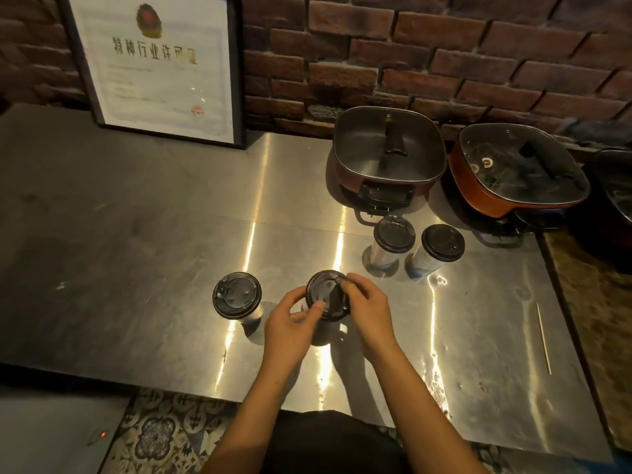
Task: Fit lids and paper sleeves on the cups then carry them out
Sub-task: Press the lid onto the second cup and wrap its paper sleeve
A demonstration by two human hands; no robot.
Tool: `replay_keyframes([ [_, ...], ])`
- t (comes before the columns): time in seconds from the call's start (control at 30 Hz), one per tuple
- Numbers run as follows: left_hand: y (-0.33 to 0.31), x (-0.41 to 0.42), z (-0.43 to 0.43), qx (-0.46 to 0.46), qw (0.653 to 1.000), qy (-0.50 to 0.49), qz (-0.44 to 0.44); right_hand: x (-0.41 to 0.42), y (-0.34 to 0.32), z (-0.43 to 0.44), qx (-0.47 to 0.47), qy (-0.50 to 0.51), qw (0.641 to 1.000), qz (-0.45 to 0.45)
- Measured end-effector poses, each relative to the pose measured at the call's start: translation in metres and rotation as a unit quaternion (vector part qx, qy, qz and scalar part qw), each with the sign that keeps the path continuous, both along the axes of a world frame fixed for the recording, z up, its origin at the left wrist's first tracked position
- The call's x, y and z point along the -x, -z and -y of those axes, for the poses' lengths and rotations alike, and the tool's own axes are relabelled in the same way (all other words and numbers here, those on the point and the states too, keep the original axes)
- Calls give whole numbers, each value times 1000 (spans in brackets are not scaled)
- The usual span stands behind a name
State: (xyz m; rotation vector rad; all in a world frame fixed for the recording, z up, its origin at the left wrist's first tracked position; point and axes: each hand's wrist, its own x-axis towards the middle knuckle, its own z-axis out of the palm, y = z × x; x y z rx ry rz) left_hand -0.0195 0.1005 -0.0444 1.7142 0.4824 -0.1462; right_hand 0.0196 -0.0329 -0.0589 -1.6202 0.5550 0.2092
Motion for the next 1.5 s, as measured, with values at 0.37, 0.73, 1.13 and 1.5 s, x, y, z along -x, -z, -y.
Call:
replay_keyframes([
  [0.37, 22, -3, -22, 61, 994, -57, -72, -1, 25, -14, 47, -74, 995, -42],
  [0.73, 17, 1, -21, 62, 993, -57, -86, 3, 16, -12, 49, -85, 994, -50],
  [1.13, -47, 9, -6, -61, 998, 1, 20, -9, -25, 44, 99, -76, 992, 17],
  [1.5, -38, -136, 105, 11, 995, 91, -45, -121, -58, 119, 236, -100, 967, 4],
])
